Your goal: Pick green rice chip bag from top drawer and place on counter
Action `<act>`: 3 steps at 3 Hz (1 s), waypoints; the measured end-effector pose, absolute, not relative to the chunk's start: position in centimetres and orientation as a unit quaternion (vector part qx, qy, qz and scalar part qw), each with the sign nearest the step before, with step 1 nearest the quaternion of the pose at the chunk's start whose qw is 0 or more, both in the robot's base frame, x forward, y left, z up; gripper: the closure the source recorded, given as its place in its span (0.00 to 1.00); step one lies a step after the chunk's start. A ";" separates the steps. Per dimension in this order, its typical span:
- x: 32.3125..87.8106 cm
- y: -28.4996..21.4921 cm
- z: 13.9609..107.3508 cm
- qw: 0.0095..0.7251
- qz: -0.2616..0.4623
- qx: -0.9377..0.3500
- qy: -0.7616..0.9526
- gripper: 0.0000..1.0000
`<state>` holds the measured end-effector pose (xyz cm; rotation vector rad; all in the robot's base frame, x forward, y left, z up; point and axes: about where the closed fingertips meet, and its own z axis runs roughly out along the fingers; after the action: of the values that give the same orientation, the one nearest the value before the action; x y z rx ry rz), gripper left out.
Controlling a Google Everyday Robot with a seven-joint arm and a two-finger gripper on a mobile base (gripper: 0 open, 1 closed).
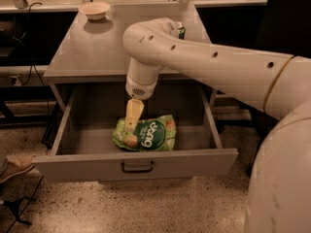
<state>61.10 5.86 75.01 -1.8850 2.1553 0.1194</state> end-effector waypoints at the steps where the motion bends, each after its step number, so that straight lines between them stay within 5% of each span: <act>1: 60.7 6.7 72.3 0.115 0.050 -0.649 0.750 0.00; 3: 61.4 8.8 68.8 0.105 0.050 -0.649 0.752 0.00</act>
Offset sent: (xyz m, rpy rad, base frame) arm -0.0071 0.0199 -0.0647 -0.0354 0.0816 -0.0148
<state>61.37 8.75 68.80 -1.9119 2.2170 0.1485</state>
